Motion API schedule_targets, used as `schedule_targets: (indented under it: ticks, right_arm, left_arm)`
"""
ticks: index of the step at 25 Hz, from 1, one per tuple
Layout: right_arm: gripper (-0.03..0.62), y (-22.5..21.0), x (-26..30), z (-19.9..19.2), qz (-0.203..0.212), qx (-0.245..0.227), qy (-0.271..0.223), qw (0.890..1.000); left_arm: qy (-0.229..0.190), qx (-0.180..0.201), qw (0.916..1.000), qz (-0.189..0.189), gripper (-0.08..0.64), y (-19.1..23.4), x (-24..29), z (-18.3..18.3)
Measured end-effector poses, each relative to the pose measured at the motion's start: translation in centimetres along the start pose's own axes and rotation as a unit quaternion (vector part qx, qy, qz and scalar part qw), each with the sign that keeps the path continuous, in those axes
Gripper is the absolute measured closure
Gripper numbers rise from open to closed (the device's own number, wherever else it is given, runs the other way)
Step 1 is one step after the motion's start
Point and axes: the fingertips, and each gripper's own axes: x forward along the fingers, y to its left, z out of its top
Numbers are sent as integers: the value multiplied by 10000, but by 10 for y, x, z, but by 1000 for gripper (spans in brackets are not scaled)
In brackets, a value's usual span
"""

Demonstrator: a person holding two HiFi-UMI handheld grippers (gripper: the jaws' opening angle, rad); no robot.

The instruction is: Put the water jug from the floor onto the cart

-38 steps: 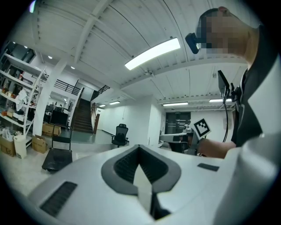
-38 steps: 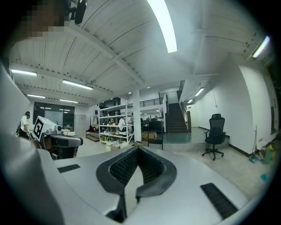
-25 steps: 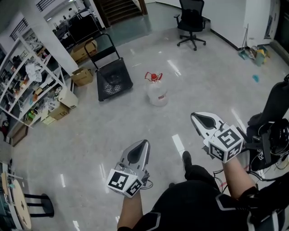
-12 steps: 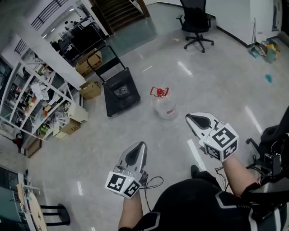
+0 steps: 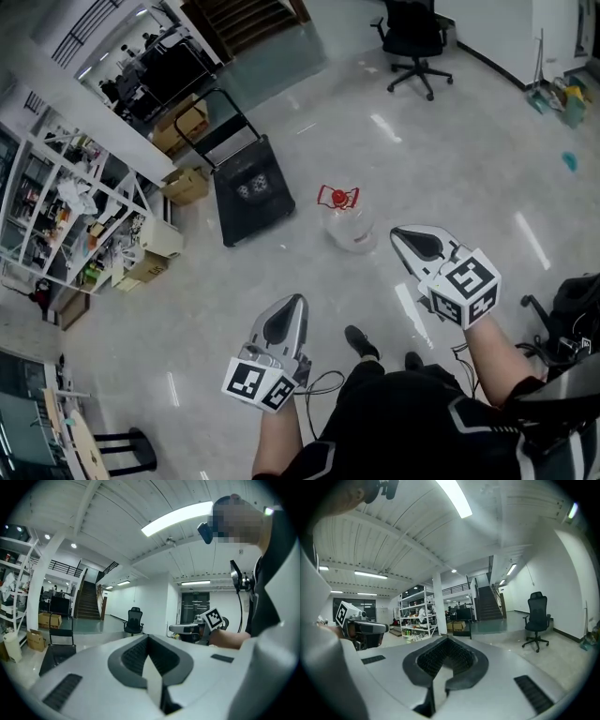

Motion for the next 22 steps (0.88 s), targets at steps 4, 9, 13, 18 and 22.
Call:
schedule_targets:
  ticks: [4, 9, 13, 18, 22]
  right_arm:
    - [595, -12, 59, 8, -87, -103, 36, 9999]
    - [595, -23, 140, 36, -187, -204, -77, 9996]
    - [595, -36, 200, 57, -292, -318, -100, 9990]
    - [595, -64, 259, 62, -337, -285, 27, 9990]
    - [591, -105, 300, 48, -434, -138, 214, 9987]
  left_arm:
    - [-60, 11, 9999, -161, 569, 55, 32, -1]
    - [-203, 13, 9994, -281, 569, 136, 69, 10]
    - [-266, -80, 9990, -352, 569, 197, 96, 24]
    - [-164, -197, 9986, -463, 569, 244, 135, 24]
    - [-50, -252, 9988, -406, 569, 274, 172, 20]
